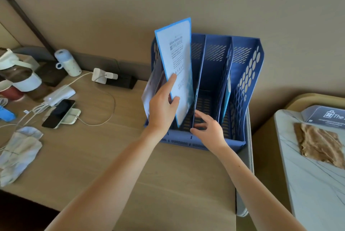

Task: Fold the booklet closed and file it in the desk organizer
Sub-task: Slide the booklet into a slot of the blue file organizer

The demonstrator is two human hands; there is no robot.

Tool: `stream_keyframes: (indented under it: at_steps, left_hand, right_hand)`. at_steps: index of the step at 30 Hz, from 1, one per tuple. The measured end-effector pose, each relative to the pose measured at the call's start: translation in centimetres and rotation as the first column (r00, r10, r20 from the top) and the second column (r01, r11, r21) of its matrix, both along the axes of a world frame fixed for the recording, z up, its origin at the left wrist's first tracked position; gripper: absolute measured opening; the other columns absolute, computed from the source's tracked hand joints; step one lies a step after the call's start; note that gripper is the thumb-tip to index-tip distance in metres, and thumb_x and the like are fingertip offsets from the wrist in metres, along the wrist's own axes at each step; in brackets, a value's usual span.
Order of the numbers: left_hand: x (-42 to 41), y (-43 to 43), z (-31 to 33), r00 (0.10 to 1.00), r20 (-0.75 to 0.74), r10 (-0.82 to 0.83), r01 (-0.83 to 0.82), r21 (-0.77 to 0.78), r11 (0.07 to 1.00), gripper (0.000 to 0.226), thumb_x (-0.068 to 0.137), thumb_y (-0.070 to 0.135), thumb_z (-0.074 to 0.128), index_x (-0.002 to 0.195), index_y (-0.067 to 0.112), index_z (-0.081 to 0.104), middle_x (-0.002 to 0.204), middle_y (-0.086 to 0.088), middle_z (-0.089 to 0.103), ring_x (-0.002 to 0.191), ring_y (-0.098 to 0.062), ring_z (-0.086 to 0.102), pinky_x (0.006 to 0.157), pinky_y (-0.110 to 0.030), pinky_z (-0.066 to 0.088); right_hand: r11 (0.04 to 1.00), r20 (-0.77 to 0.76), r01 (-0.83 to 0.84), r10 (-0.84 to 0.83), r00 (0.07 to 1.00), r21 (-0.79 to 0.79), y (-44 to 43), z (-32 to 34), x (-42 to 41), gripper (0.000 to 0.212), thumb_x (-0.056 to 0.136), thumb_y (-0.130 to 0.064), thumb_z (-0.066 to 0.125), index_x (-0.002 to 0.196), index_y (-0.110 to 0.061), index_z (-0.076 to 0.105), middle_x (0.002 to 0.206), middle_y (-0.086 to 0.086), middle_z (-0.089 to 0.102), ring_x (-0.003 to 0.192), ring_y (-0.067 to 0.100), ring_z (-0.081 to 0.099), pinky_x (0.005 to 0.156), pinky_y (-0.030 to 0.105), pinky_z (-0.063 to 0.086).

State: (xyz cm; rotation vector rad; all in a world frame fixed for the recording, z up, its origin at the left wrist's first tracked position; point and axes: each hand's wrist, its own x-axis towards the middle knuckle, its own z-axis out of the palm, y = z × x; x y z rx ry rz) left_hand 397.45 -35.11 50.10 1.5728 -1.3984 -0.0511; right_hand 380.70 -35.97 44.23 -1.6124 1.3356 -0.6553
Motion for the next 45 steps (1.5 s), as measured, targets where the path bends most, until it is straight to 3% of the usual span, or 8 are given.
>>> stream_keyframes:
  at_steps: [6, 14, 17, 21, 25, 27, 33, 45]
  left_hand:
    - [-0.5, -0.2, -3.1, 0.989, -0.151, -0.004, 0.020, 0.108, 0.994, 0.066, 0.077, 0.001, 0.072, 0.137, 0.023, 0.054, 0.053, 0.011, 0.037, 0.051, -0.002, 0.039, 0.057, -0.008, 0.032]
    - [-1.1, -0.5, -5.1, 0.973, -0.215, -0.082, 0.126, 0.200, 0.972, 0.072, 0.080, 0.003, 0.070, 0.143, 0.029, 0.046, 0.052, 0.003, 0.026, 0.049, -0.012, 0.029, 0.053, -0.010, 0.030]
    - [-1.2, -0.2, -5.3, 0.955, -0.275, -0.107, 0.174, 0.231, 0.957, 0.075, 0.080, -0.001, 0.069, 0.143, 0.033, 0.044, 0.058, -0.017, 0.038, 0.049, -0.009, 0.031, 0.057, -0.014, 0.034]
    - [-1.6, 0.0, -5.4, 0.934, -0.327, -0.143, 0.212, 0.186, 0.959, 0.074, 0.082, -0.010, 0.066, 0.144, 0.024, 0.044, 0.096, -0.037, 0.059, 0.050, 0.005, 0.044, 0.062, -0.004, 0.037]
    - [-1.6, -0.3, -7.0, 0.922, -0.370, -0.114, 0.206, 0.217, 0.954, 0.081, 0.085, -0.007, 0.063, 0.143, 0.044, 0.038, 0.079, -0.011, 0.052, 0.061, -0.023, 0.051, 0.071, -0.036, 0.057]
    - [-1.6, -0.2, -7.4, 0.922, -0.369, -0.117, 0.210, 0.222, 0.952, 0.084, 0.085, -0.006, 0.063, 0.142, 0.049, 0.036, 0.090, 0.002, 0.047, 0.067, -0.024, 0.052, 0.079, -0.045, 0.055]
    - [-2.8, -0.5, -6.8, 0.955, -0.293, -0.048, 0.113, 0.210, 0.971, 0.076, 0.083, -0.008, 0.063, 0.145, 0.031, 0.041, 0.057, 0.008, 0.024, 0.051, -0.012, 0.030, 0.058, -0.022, 0.038]
    - [-2.7, -1.0, -6.8, 0.965, -0.241, -0.107, 0.168, 0.248, 0.954, 0.081, 0.083, -0.012, 0.058, 0.149, 0.028, 0.032, 0.056, 0.013, 0.035, 0.050, -0.008, 0.036, 0.054, -0.013, 0.035]
  right_hand:
    - [1.000, 0.024, 0.020, -0.020, 1.000, 0.003, -0.1, -0.3, 0.1, 0.065, 0.084, -0.007, 0.069, 0.141, -0.030, 0.048, 0.132, -0.019, 0.054, 0.098, -0.002, 0.063, 0.075, 0.012, 0.051]
    - [1.000, 0.022, 0.025, -0.025, 0.999, -0.005, -0.1, -0.5, 0.0, 0.068, 0.082, -0.008, 0.071, 0.141, -0.032, 0.048, 0.125, -0.021, 0.054, 0.096, -0.005, 0.062, 0.069, 0.009, 0.049]
    - [1.000, 0.011, 0.024, -0.024, 1.000, -0.011, -0.1, -0.5, 0.0, 0.068, 0.082, -0.009, 0.071, 0.141, -0.033, 0.048, 0.126, -0.021, 0.055, 0.095, -0.006, 0.062, 0.068, 0.004, 0.048]
    - [1.000, 0.008, 0.027, -0.027, 1.000, -0.012, -0.1, -0.5, 0.0, 0.068, 0.081, -0.009, 0.072, 0.141, -0.031, 0.049, 0.128, -0.018, 0.056, 0.095, -0.007, 0.062, 0.067, 0.001, 0.046]
    - [1.000, 0.014, 0.023, -0.023, 1.000, -0.004, -0.1, -0.4, 0.0, 0.067, 0.082, -0.009, 0.071, 0.140, -0.032, 0.049, 0.129, -0.017, 0.056, 0.096, -0.007, 0.062, 0.066, 0.002, 0.046]
    - [1.000, 0.016, 0.023, -0.023, 1.000, -0.007, 0.0, -0.4, 0.0, 0.067, 0.082, -0.009, 0.071, 0.140, -0.032, 0.049, 0.130, -0.017, 0.056, 0.096, -0.006, 0.062, 0.067, 0.002, 0.047]
    - [1.000, 0.024, 0.029, -0.029, 0.999, -0.004, 0.0, -0.3, 0.0, 0.067, 0.081, -0.007, 0.071, 0.140, -0.030, 0.050, 0.131, -0.015, 0.057, 0.096, -0.002, 0.064, 0.066, 0.002, 0.046]
    - [1.000, 0.016, 0.030, -0.030, 0.999, -0.009, 0.0, -0.1, 0.0, 0.067, 0.080, -0.007, 0.071, 0.138, -0.032, 0.051, 0.128, -0.015, 0.058, 0.095, -0.003, 0.064, 0.069, 0.005, 0.049]
